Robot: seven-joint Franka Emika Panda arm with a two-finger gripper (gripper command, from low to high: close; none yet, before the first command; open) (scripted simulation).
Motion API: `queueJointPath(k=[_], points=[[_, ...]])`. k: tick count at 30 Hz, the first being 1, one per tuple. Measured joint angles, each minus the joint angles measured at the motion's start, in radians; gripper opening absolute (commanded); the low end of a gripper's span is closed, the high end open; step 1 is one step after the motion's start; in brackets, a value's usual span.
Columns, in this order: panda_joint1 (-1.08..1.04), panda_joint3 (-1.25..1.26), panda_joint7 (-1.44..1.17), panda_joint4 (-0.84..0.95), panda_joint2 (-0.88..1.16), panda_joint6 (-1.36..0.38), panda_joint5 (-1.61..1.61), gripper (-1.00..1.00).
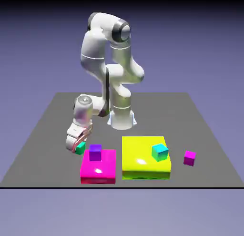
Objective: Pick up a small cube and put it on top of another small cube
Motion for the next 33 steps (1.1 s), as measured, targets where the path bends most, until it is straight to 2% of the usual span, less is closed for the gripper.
queueJointPath(k=[10,17,33], points=[[0.048,-0.041,-0.026,-0.061,-0.321,-0.267,-0.025,-1.00],[0.015,0.140,0.104,0.151,-0.325,-0.379,0.089,-1.00],[0.573,0.648,0.364,0.509,-0.170,-0.700,0.320,-1.00]])
